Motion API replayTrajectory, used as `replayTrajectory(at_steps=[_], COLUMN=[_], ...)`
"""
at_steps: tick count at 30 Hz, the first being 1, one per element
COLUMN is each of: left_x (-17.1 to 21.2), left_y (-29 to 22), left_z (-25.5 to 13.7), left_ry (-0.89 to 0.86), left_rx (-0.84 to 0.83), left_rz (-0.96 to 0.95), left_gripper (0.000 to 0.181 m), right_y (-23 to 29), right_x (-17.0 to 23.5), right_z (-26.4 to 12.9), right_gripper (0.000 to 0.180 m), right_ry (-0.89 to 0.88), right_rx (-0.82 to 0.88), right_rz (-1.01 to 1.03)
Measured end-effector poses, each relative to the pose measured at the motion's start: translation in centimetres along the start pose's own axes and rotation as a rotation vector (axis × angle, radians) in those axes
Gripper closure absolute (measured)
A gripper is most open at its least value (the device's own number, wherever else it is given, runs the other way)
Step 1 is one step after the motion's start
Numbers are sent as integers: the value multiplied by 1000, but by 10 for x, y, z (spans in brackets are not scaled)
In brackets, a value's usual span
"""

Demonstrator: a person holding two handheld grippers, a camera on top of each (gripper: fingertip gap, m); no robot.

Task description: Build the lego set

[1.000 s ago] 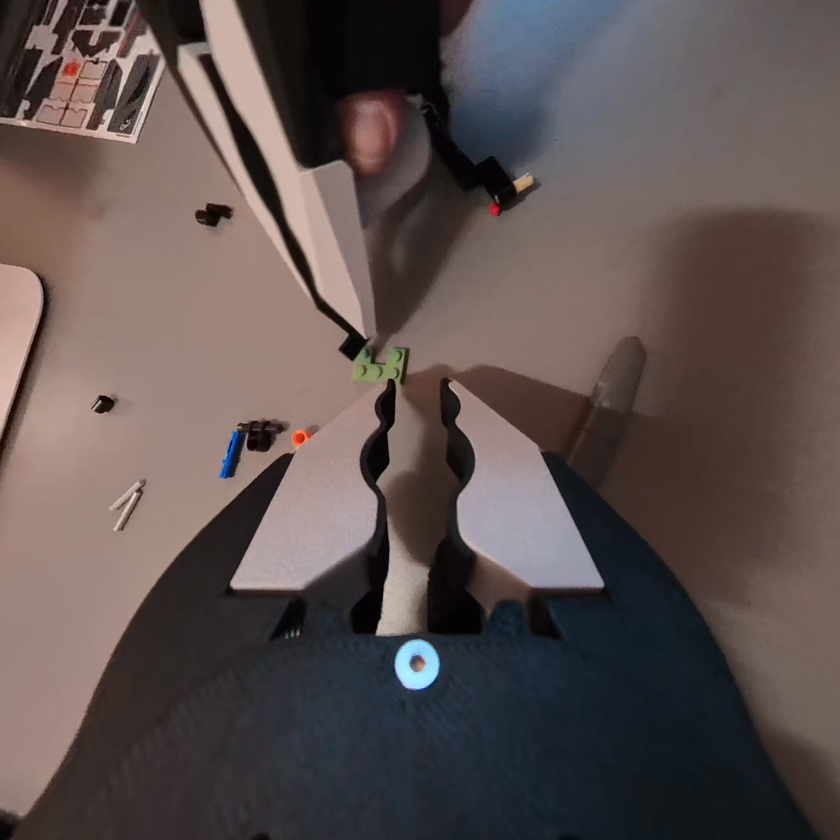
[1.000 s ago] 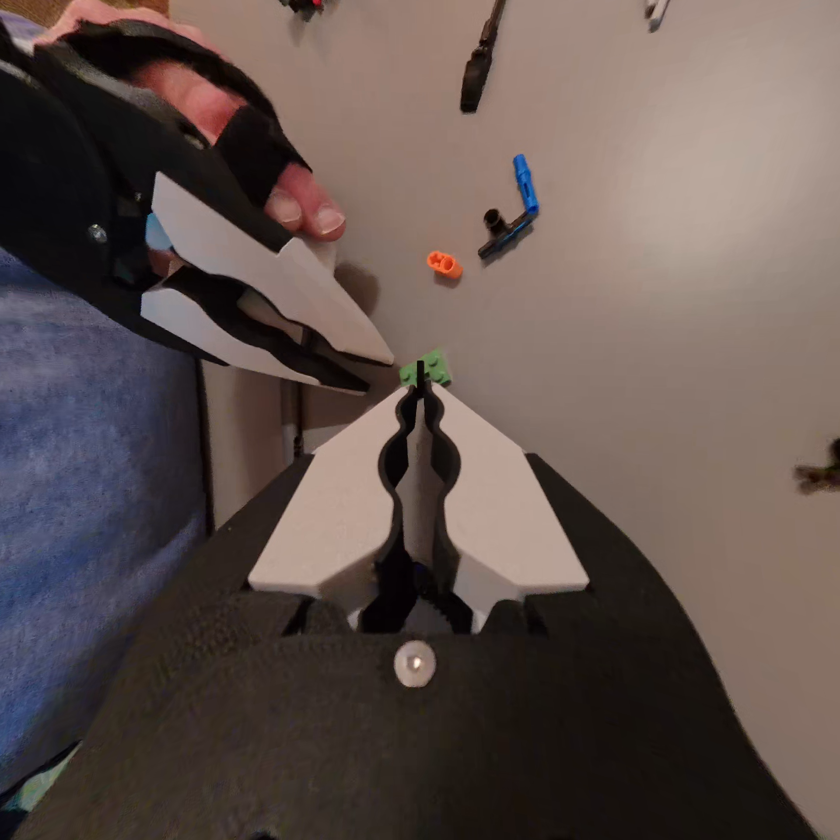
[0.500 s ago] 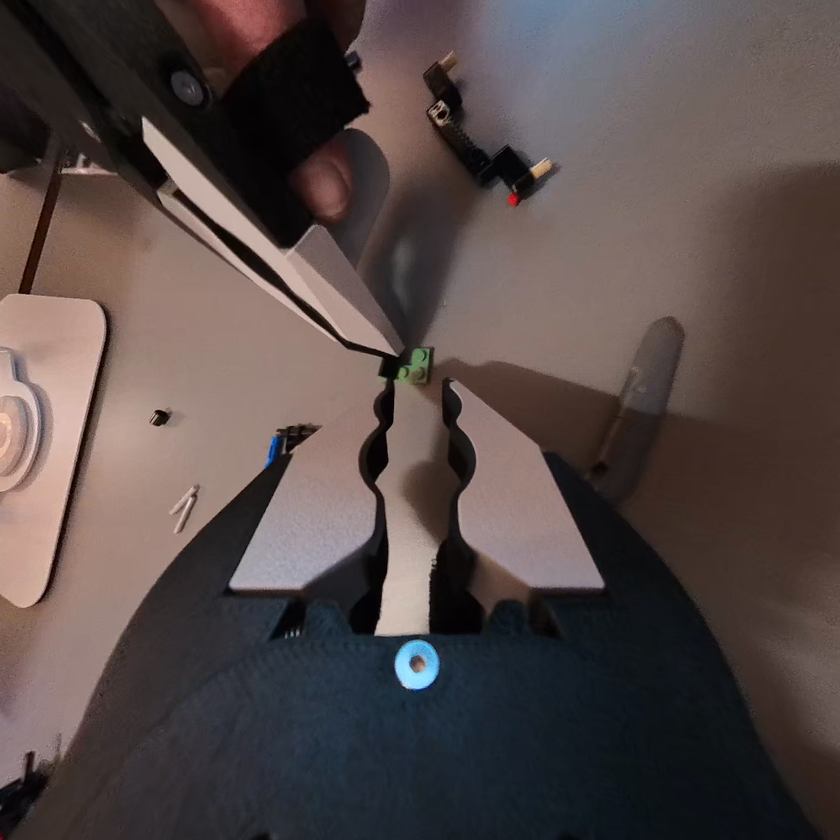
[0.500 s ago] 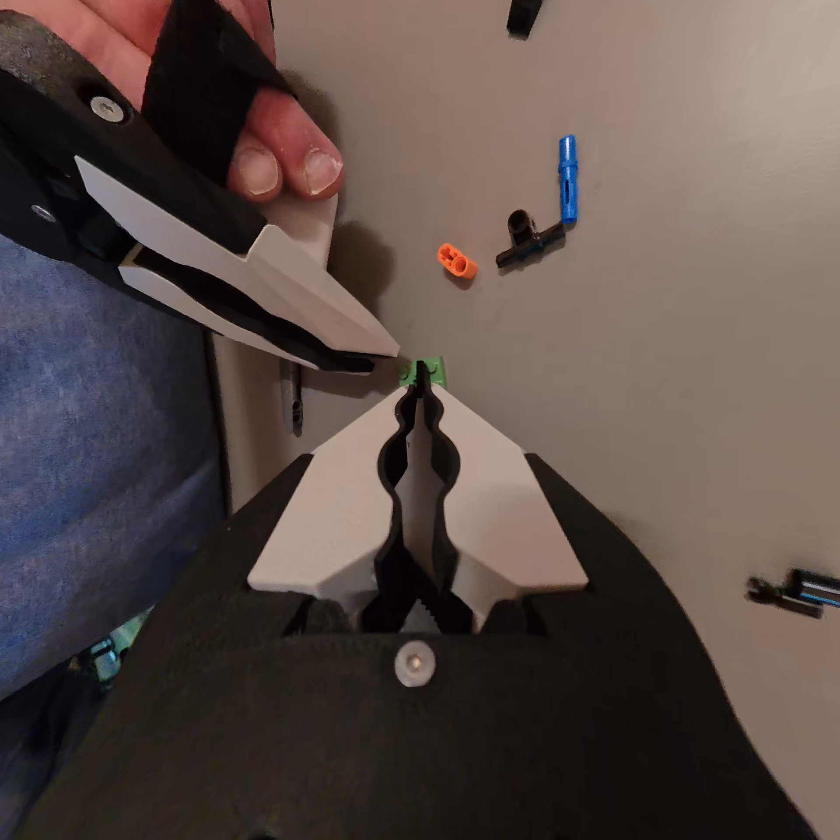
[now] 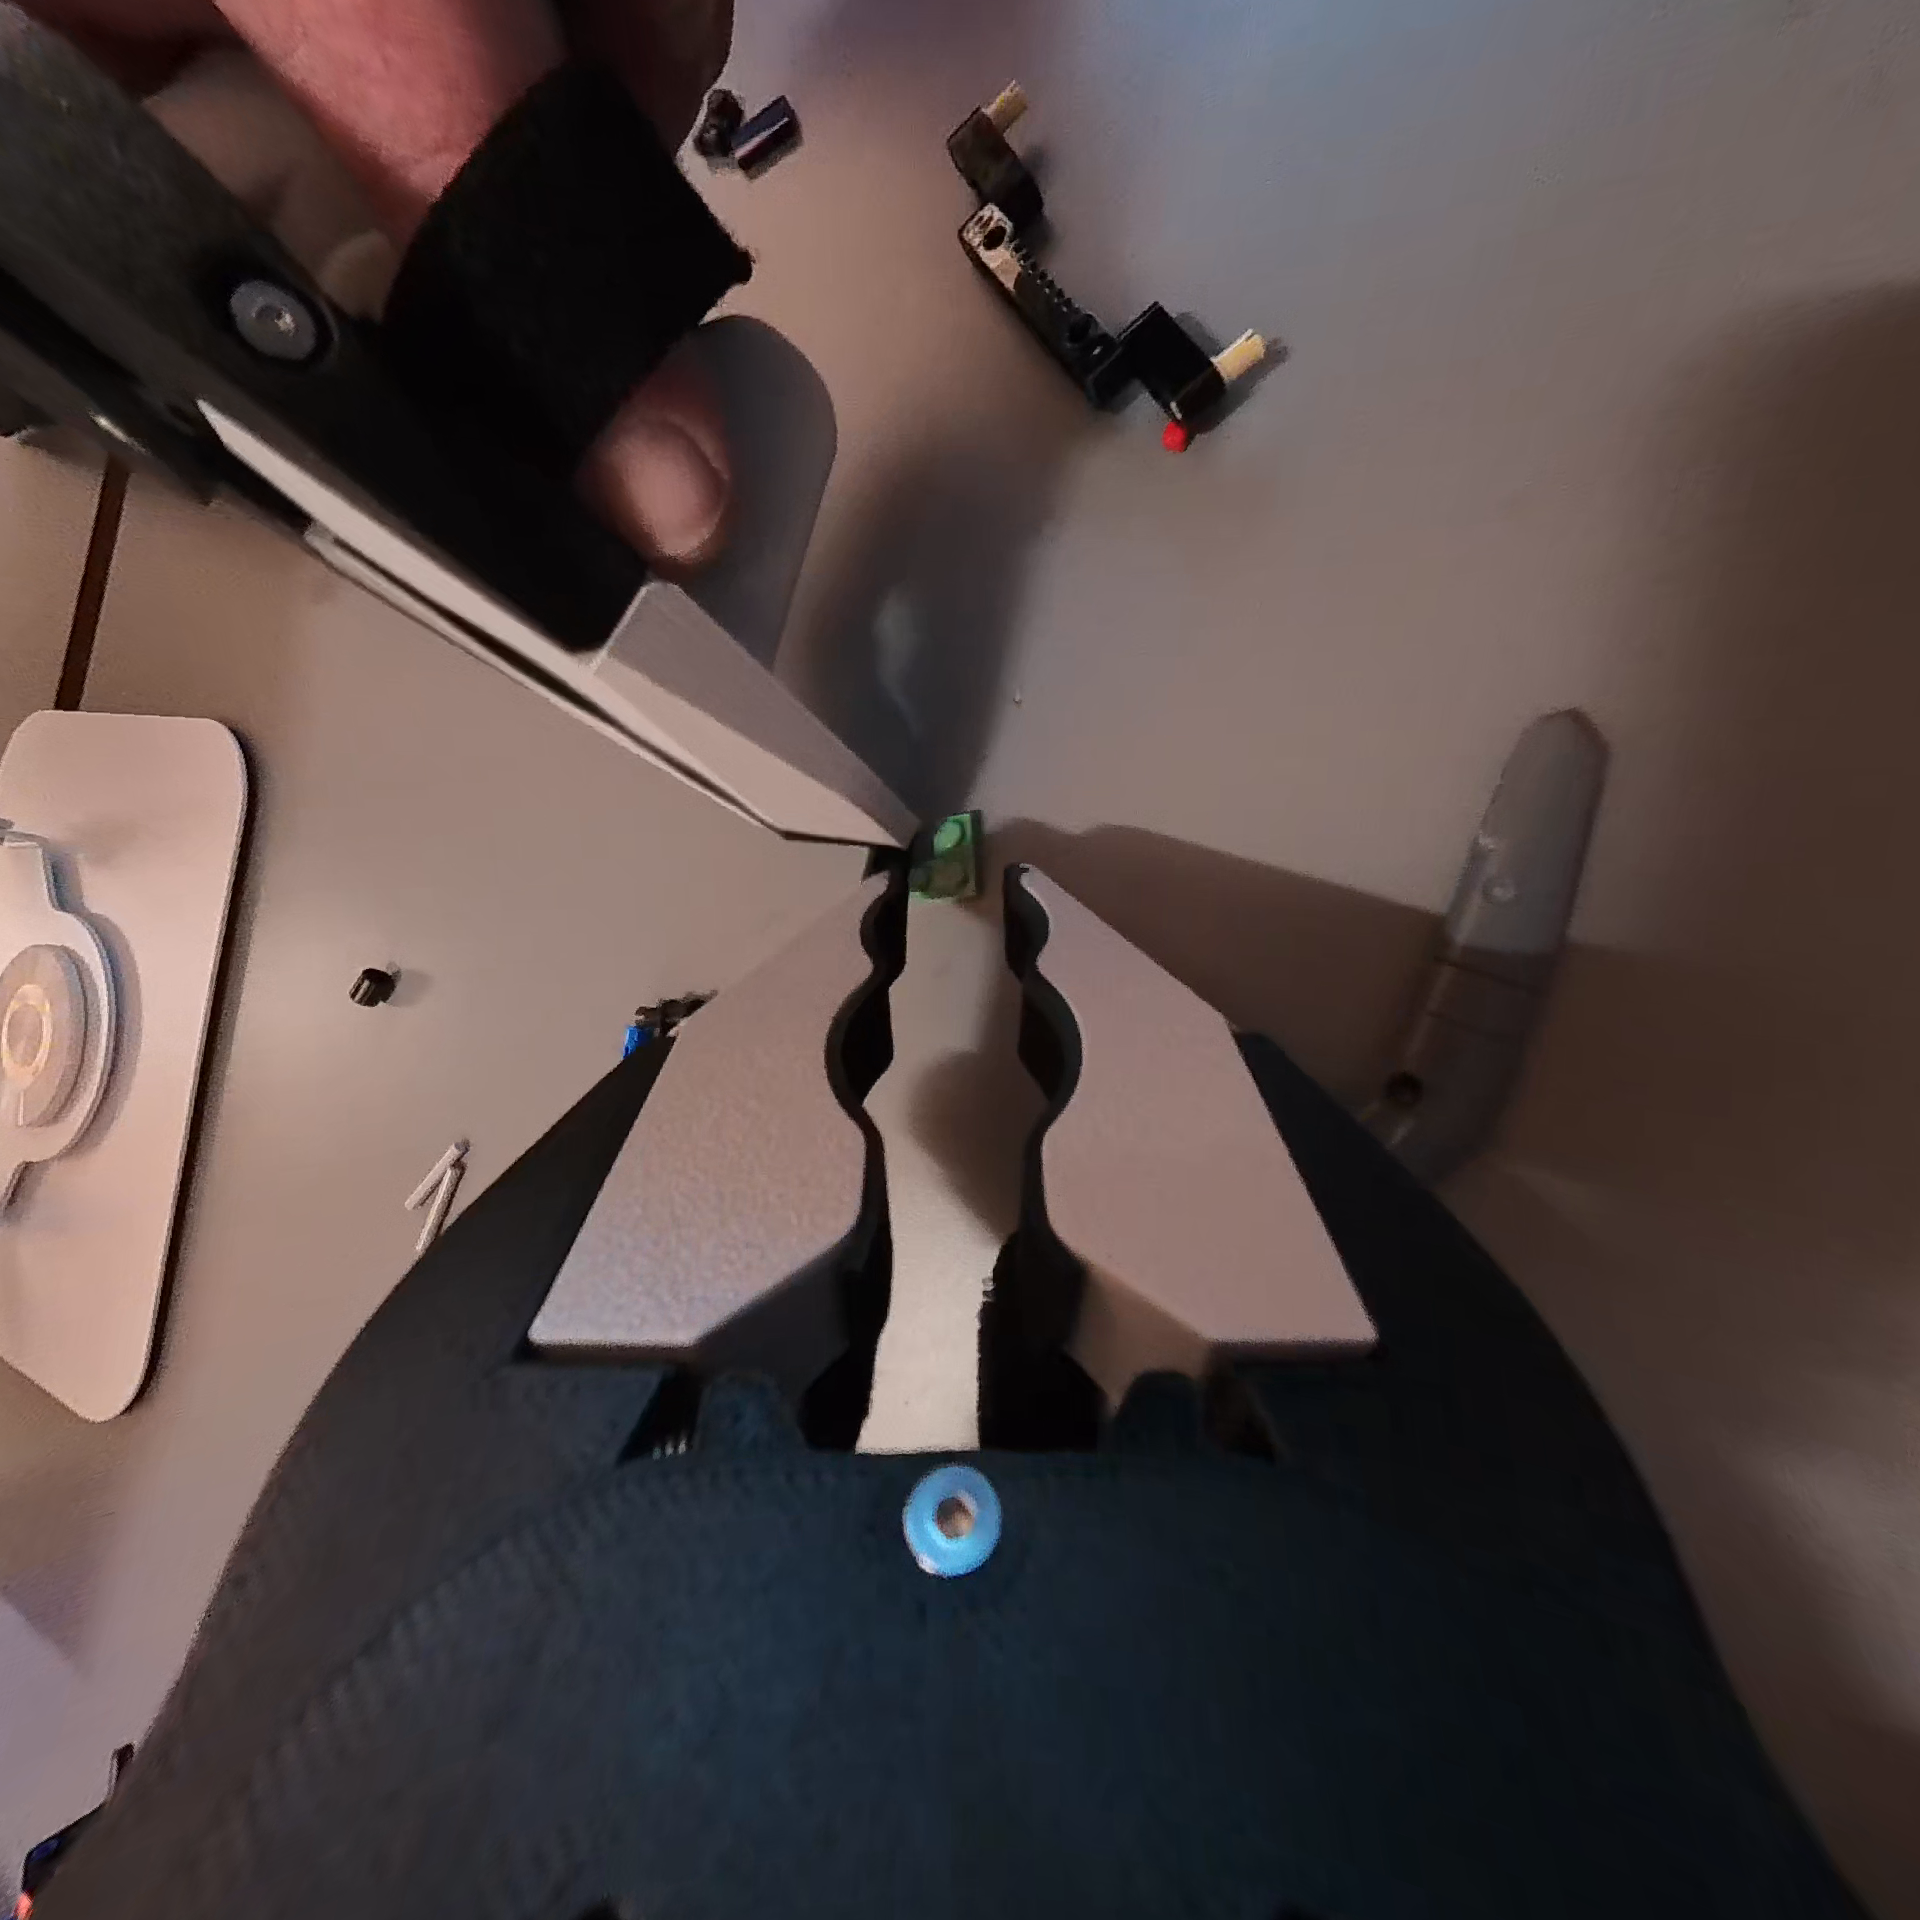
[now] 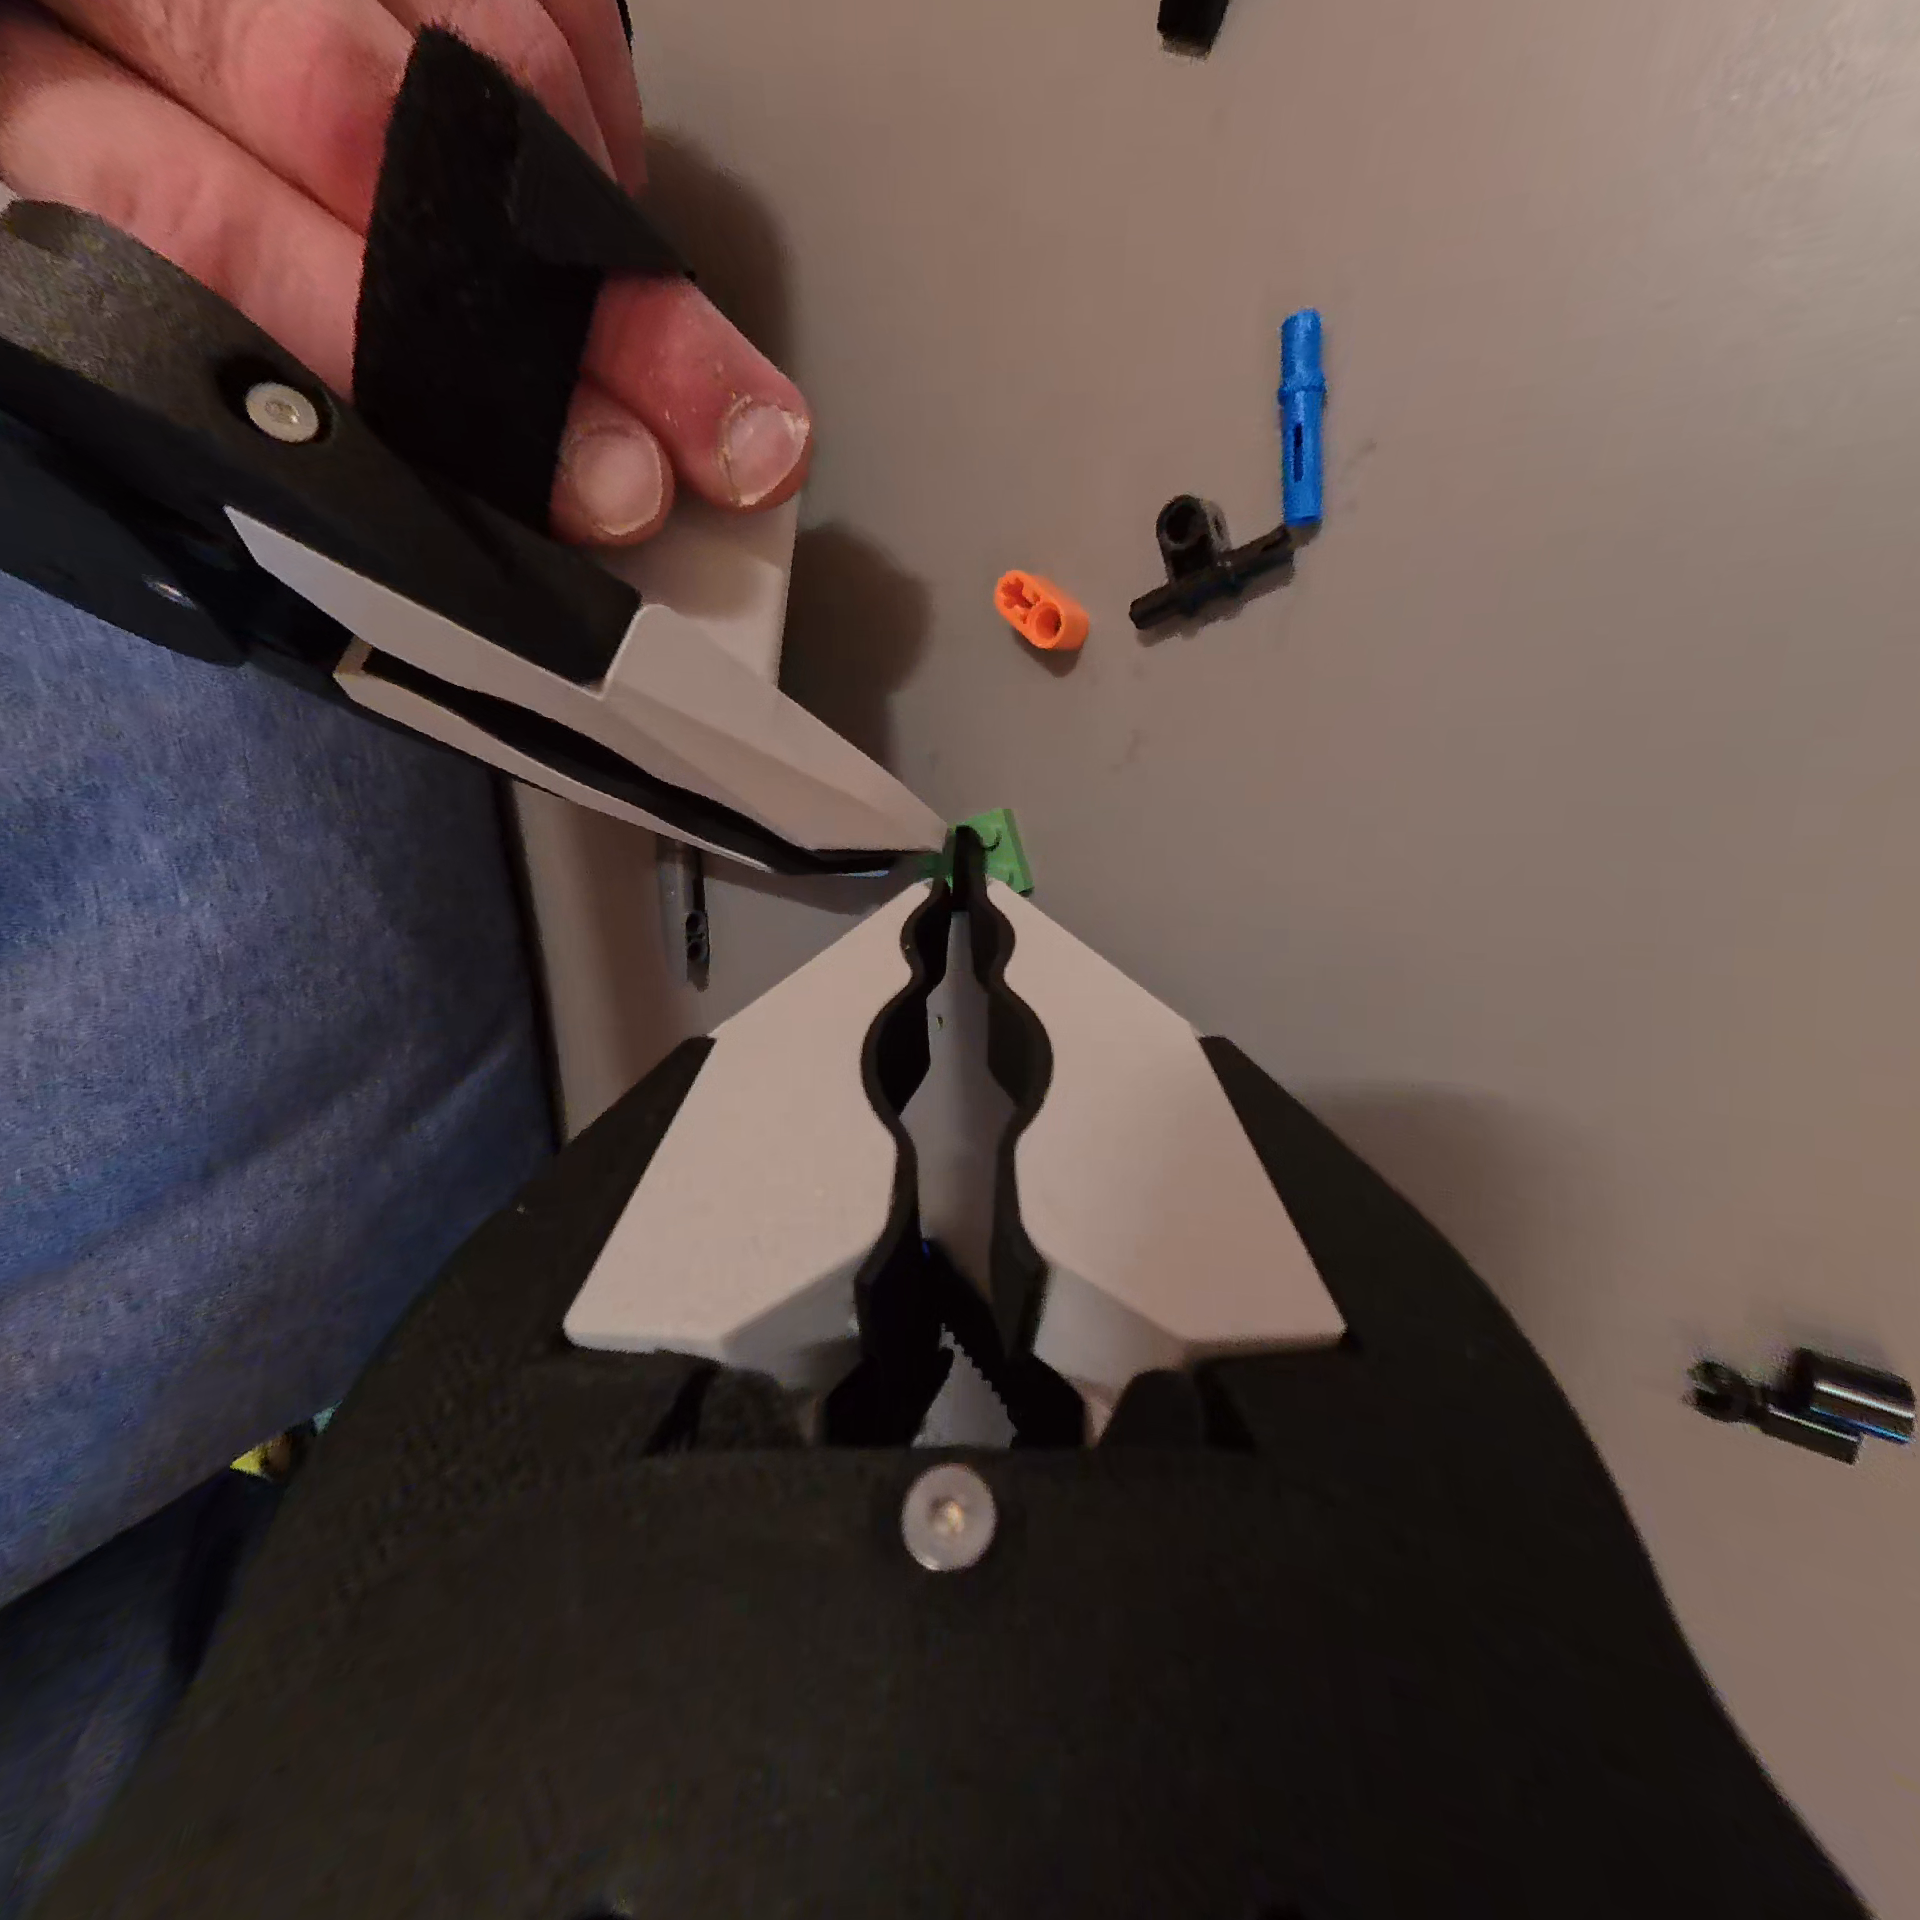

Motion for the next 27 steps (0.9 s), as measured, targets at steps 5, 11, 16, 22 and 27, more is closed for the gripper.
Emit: replayTrajectory(at_steps=[5,11,16,22,27], left_x=[0,0,2,4,5], left_y=[-1,-1,0,0,-1], left_z=[1,1,0,-1,-3], left_ry=[-2,-3,6,18,31], left_rx=[11,20,16,23,20], left_rz=[-11,-19,-16,-16,-14], left_gripper=[168,170,171,171,171], right_y=[0,-1,2,0,3], right_x=[-2,-2,-4,12,12], right_z=[-2,-10,-22,-23,-8], right_gripper=[174,163,165,169,159], right_ry=[-15,-45,-152,-137,-153], right_rx=[48,128,207,431,458], right_rz=[-6,-18,-84,-369,-364])
Point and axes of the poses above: each gripper's, where its closed fingertips meet, z out along the fingers, x out of its underside, y = z × x across the jaws, the point moved 1 cm from there along -z, back along the fingers, and after that the axes turned 1 degree about -z, right-handed, at the moved point
